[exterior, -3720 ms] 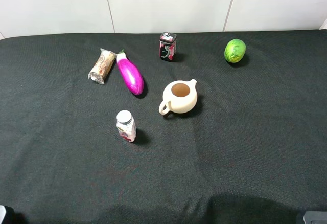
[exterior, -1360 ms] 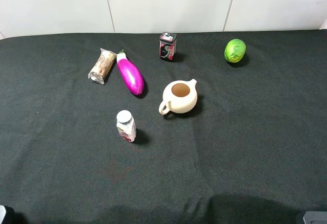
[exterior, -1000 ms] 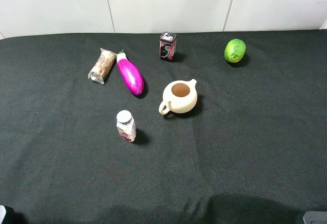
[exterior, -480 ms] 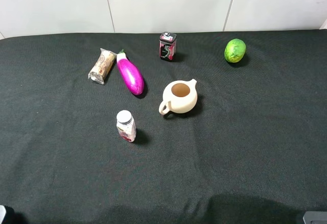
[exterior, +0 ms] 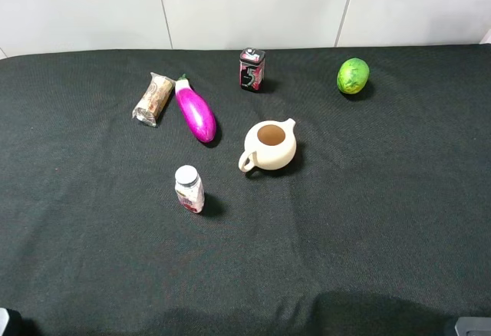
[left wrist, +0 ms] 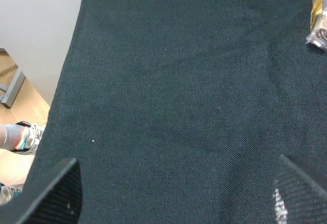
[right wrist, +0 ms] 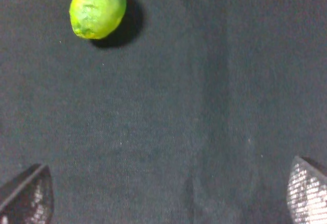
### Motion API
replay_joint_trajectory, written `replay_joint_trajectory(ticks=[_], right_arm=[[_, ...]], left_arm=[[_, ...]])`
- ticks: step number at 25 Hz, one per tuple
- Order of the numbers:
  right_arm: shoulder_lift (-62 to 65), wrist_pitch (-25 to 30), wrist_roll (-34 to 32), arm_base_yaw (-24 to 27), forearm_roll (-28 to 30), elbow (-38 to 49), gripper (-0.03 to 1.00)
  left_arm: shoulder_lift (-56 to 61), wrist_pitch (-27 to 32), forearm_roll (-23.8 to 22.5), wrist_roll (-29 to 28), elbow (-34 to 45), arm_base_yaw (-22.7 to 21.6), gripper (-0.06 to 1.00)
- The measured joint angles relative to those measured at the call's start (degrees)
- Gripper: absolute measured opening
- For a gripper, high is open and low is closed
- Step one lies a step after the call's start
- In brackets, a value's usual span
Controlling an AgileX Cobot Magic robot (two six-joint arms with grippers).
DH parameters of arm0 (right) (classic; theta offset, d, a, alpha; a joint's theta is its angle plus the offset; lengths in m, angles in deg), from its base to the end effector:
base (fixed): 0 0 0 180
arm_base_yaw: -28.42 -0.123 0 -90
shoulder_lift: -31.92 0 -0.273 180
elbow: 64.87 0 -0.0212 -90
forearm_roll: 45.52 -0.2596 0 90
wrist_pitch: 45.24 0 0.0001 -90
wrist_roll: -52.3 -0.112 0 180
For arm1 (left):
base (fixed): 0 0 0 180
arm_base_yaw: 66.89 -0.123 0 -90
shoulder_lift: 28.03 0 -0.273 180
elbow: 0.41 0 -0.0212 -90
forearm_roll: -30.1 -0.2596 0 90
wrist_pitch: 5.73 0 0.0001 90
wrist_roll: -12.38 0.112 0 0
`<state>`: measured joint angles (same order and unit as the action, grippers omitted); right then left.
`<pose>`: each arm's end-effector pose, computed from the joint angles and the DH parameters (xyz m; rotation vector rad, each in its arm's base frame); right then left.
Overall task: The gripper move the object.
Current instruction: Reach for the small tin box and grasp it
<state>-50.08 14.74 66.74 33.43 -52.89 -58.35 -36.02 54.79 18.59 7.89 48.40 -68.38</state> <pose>0.2794 -0.0120 0.3265 -0.1696 2.5733 0.0420 0.0331 0.0203 0.2710 -0.1141 2.0343 0.2077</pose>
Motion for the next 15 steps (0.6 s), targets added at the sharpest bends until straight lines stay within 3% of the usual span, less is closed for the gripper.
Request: replay_joint_trajectory(ticks=[6,15], right_arm=[[-6.60,-0.05,2.48,-0.69,-1.93,-4.26,0.69],[-15.99,-1.27,2.65,-8.68,-0.83,-12.11,0.69]], left_arm=[[0.00,0.00,0.00,0.00,0.00,0.00,0.79],[0.00,0.00,0.00,0.00,0.00,0.00,0.79]])
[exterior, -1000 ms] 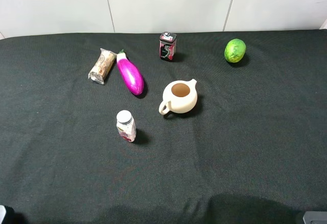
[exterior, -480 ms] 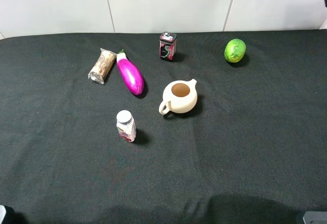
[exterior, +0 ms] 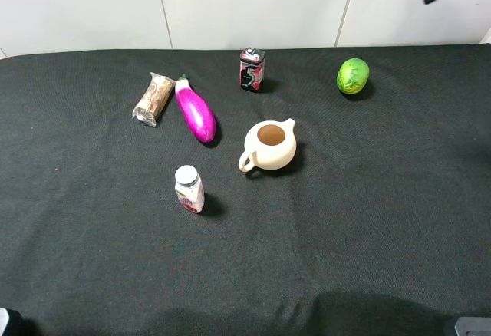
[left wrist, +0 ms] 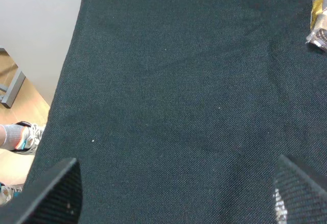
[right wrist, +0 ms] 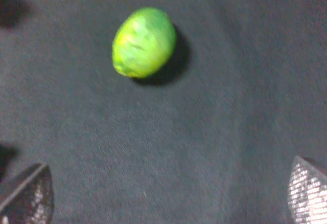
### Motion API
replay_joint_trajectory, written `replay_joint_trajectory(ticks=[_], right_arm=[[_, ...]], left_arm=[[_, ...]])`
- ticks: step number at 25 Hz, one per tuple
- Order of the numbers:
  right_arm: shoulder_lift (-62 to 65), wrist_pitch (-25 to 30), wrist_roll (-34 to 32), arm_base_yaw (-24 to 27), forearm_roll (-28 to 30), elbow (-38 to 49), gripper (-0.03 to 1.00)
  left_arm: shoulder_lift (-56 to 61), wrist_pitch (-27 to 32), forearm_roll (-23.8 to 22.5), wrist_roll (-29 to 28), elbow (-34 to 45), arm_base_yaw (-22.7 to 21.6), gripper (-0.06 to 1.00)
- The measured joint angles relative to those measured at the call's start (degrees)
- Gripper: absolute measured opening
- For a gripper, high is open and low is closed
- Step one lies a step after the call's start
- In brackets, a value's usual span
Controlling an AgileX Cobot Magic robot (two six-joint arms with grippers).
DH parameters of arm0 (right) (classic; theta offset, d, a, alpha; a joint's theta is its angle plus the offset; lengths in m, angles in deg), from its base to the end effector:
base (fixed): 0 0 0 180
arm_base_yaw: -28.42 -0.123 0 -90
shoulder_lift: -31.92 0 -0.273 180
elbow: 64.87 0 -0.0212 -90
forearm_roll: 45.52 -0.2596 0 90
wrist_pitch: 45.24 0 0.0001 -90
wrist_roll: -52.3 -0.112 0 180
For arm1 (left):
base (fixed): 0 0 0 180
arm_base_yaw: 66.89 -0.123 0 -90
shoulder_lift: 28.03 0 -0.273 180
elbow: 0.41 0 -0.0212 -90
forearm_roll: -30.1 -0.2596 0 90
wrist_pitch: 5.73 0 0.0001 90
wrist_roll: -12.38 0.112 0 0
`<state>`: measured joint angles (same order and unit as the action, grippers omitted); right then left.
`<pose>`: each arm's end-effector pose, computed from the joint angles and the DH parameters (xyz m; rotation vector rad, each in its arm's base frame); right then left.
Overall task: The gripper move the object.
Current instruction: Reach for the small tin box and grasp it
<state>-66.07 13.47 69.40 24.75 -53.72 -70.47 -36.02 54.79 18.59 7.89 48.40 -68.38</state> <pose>0.3507 0.0362 0.3066 -0.4175 2.5900 0.1055 0.0331 0.0203 0.2710 -0.1141 2.0343 0.2077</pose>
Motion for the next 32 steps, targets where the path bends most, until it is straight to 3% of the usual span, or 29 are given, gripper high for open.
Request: replay_joint_trajectory(ticks=[17,32], right_arm=[[-18.26,2.68,0.29,-14.35,1.05,-18.71,0.69],[-27.91,4.16,8.27,-19.29,-0.14,-27.78,0.69]], left_arm=[[0.00,0.00,0.00,0.00,0.00,0.00,0.79],[0.00,0.00,0.00,0.00,0.00,0.00,0.79]])
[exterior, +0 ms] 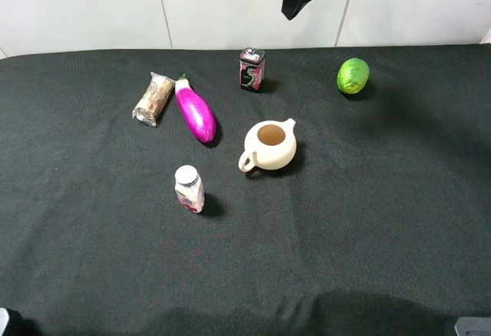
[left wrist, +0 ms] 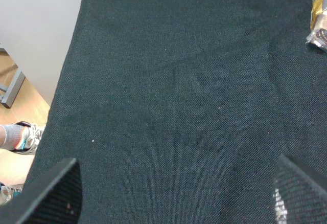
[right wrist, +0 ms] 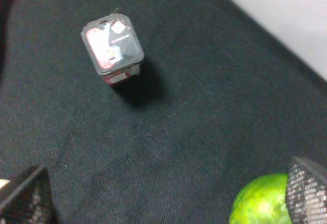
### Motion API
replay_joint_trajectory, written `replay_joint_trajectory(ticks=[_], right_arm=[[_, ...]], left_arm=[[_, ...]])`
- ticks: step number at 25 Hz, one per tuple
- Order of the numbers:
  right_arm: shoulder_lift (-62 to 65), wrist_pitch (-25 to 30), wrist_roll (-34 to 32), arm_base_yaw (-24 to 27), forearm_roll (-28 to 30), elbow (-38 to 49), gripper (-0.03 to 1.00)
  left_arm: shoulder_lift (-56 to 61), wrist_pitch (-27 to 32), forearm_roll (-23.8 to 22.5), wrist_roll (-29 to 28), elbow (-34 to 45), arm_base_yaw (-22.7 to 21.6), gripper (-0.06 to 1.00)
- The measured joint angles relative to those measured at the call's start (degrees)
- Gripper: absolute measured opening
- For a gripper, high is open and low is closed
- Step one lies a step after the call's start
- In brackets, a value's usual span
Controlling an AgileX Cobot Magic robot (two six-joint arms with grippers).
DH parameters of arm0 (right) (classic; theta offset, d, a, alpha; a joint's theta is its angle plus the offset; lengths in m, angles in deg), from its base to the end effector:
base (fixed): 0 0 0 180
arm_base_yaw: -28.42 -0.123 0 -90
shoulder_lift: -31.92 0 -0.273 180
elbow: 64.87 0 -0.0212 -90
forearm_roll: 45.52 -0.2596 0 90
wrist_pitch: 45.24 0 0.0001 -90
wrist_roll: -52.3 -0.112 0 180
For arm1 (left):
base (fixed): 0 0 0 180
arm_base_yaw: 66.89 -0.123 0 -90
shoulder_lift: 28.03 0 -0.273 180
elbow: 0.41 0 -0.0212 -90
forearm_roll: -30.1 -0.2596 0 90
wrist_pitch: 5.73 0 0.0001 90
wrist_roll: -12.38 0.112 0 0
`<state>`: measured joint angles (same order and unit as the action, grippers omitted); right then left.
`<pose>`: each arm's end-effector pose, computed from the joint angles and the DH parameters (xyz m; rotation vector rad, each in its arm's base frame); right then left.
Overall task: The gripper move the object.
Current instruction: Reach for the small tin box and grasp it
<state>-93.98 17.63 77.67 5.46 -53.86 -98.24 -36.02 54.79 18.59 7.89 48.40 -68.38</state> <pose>0.4243 0.1955 0.2530 -1.0597 2.4880 0.1826 0.0331 0.0203 0.2710 -0.1141 2.0343 0.2077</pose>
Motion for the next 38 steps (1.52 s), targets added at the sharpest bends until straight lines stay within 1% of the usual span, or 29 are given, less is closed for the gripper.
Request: replay_joint_trajectory(ticks=[4,7,10,16,22,31,38], right_arm=[[-0.82,-0.22,2.68,-0.26,-0.39,0.00,0.69],[-0.92,-1.56,4.61,-1.41,-0.21,-0.18,0.69],[-1.62,-2.64,6.04,-2.72,-0.03,-1.46,0.69],[-4.52,-3.01,8.03,-4.15,-0.16,-4.92,0.69],[-6.00,-4.92,11.78,-5.30,-0.56,-5.52,0.69],[-8.39,-7.70,16.17,-5.52,-2.62,-5.71,0.69],[-9.68,-11.45,18.99,-5.52,-3.31,-5.71,0.69]], left_arm=[[0.00,0.00,0.00,0.00,0.00,0.00,0.79],[0.00,0.00,0.00,0.00,0.00,0.00,0.79],[0.00,0.00,0.00,0.00,0.00,0.00,0.79],[0.00,0.00,0.00,0.00,0.00,0.00,0.79],[0.00,0.00,0.06,0.00,0.00,0.00,0.79],[0.00,0.00,0.06,0.00,0.00,0.00,0.79],[0.00,0.00,0.06,0.00,0.00,0.00,0.79]])
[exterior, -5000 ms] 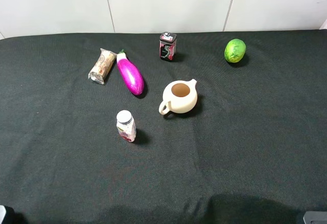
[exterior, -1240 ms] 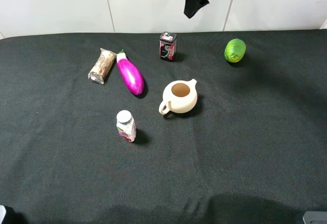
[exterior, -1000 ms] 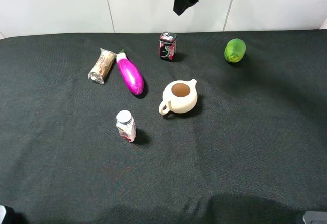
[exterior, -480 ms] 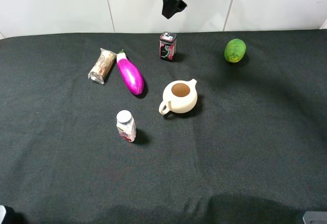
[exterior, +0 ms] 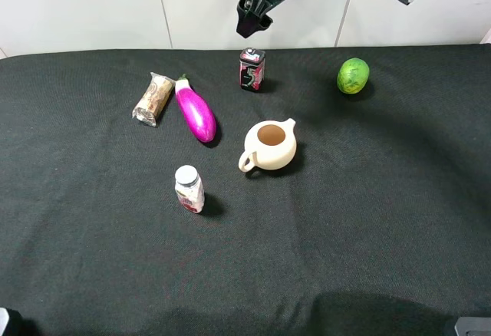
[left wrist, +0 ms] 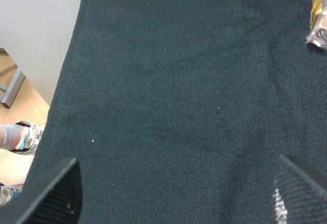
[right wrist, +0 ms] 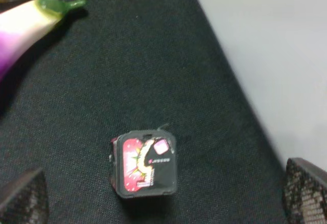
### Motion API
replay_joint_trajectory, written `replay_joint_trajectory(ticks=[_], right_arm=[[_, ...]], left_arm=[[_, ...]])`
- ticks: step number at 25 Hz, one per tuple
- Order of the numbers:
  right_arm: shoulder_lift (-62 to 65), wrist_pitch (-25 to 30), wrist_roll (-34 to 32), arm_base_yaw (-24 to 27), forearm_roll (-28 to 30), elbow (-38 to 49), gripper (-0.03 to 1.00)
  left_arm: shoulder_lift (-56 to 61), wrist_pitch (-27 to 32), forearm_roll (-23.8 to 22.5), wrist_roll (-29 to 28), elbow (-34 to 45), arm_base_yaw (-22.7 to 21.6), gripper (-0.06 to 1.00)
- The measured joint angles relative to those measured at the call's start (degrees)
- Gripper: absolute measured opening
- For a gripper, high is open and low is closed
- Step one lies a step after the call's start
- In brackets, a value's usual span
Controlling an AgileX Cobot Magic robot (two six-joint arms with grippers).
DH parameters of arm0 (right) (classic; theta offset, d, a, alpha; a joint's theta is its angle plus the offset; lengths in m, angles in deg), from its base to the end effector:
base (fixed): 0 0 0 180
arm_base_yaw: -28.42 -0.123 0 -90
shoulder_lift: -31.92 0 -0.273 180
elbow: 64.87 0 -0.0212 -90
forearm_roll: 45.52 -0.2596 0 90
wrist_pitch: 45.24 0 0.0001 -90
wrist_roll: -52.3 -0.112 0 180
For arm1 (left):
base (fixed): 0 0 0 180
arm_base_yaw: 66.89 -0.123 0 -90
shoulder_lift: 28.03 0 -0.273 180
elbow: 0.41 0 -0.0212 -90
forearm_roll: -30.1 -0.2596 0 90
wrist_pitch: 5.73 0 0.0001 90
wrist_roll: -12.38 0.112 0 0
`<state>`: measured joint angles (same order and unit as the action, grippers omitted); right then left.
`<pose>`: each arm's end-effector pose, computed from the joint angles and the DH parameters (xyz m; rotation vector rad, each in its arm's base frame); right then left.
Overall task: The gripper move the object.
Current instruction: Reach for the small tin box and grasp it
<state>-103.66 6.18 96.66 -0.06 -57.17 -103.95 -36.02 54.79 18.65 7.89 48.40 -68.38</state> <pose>0.4442 0.2611 0.2126 -1.4343 2.1192 0.1467 0.0331 0.0202 0.2710 -0.1140 2.0344 0.2065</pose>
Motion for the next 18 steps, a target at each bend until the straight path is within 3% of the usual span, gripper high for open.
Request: replay_joint_trajectory(ticks=[18], right_arm=[[-4.21,-2.23,3.00,0.88,-1.23,-0.07,0.69]], left_arm=[[0.00,0.00,0.00,0.00,0.00,0.00,0.79]])
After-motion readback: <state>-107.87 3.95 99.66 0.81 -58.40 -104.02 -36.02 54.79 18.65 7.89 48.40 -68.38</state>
